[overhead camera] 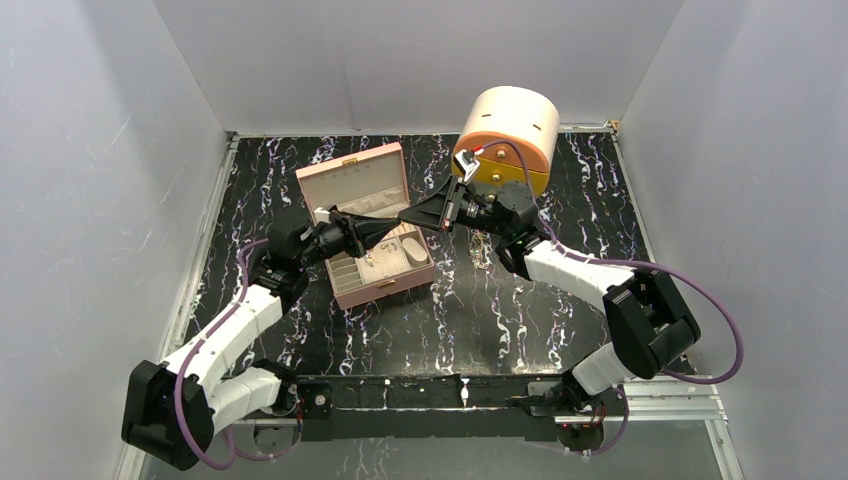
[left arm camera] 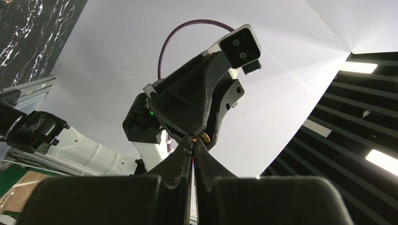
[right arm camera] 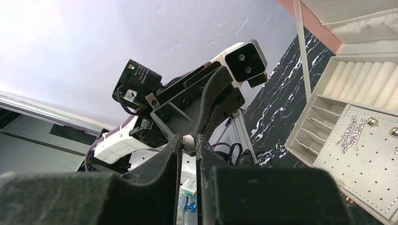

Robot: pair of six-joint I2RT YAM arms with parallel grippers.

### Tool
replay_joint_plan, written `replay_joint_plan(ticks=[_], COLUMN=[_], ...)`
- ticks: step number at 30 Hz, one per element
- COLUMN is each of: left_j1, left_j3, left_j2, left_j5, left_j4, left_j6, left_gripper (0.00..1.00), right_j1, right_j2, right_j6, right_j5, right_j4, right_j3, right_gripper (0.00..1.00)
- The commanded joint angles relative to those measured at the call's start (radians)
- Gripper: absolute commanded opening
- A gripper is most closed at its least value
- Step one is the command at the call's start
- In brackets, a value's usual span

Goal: Organize the mixed jewelry
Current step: Place the jewelry in the jewelry box.

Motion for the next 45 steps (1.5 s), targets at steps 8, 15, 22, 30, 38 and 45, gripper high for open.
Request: replay_joint_plan(ticks=[8,15,22,30,38,45], left_j1=[0.008,0.009,0.031,0.075,0.091,0.091], left_j3=[-0.006,-0.006,-0.004,0.065,0.241,0.176], left_j2=[-0.029,-0.047,-0.092,-0.138,-0.146,-0.138], left_j5=[-0.001,-0.026,-0.077,-0.152,-0.629,-0.642], left_j4=[-0.012,-0.052,-0.134,-0.523,-1.142,-1.132], left_j6=[-0.015,0.007,0.072,0.388,0.990,1.075], left_gripper=[0.00,0.24,0.53,0.59,0.66,0.71], right_j1=[0.011,0.011,0.015,0.045,0.152,0.222], right_j2=[-0.044,-0.064,-0.082,-0.049,0.118,0.259], right_j6=[-0.040,-0.111,-0.241,-0.461,-0.736,-0.827], right_j5=[0.008,0.044,0.081,0.177,0.433,0.565], right_j4=[-0.001,-0.159,-0.395,-0.719,-1.082,-1.207], right_j3=[0.029,0.053,0.103,0.235,0.502,0.637], right_gripper=[0.13,0.12,0.12,0.12,0.12,0.12])
